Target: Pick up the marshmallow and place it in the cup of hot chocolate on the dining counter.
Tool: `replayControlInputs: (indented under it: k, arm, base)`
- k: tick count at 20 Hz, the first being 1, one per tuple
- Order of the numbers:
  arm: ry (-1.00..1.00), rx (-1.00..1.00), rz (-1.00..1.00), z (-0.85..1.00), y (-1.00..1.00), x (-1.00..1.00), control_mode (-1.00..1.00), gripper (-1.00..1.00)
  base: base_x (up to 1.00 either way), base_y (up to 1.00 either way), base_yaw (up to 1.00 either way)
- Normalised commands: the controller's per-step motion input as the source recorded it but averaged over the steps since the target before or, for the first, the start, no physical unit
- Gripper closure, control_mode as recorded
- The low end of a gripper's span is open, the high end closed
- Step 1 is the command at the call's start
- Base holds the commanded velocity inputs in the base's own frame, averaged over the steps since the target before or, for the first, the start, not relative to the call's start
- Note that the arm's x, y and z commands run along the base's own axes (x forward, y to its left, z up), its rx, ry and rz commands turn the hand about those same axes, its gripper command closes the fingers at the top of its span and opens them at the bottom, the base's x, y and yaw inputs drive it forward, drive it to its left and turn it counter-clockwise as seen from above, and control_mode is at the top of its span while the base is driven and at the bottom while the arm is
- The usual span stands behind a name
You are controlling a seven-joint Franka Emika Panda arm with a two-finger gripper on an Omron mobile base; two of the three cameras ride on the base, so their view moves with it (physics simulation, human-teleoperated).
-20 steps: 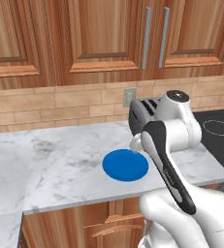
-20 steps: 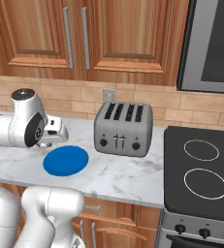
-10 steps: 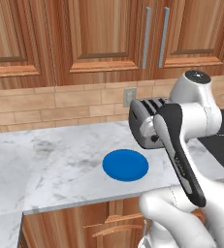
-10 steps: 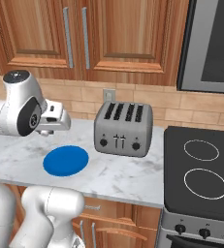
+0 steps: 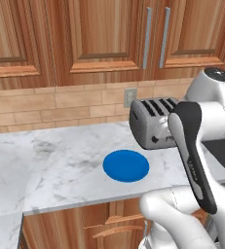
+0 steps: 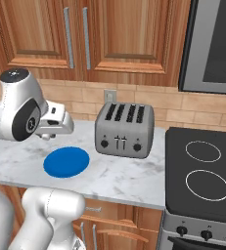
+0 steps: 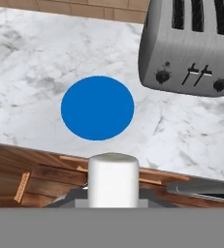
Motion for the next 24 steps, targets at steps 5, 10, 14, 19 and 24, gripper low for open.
replayControlInputs:
  k: [5, 10, 14, 19, 24]
  arm:
    - [0.0, 0.0, 0.0, 0.0, 0.0, -0.03, -1.0, 1.0]
    - [0.0, 0.0, 0.0, 0.0, 0.0, 0.0, 1.0, 1.0]
    - [0.0, 0.0, 0.0, 0.0, 0.0, 0.0, 1.0, 1.0]
    - [0.0, 0.0, 0.0, 0.0, 0.0, 0.0, 1.0, 1.0]
    - [0.0, 0.0, 0.0, 0.0, 0.0, 0.0, 1.0, 1.0]
  base:
    - [0.0, 0.0, 0.0]
    - [0.0, 0.0, 0.01]
    - [-0.34, 0.08, 0.19]
    - [-0.87, 0.1, 0.68]
    - [-0.38, 0.0, 1.0]
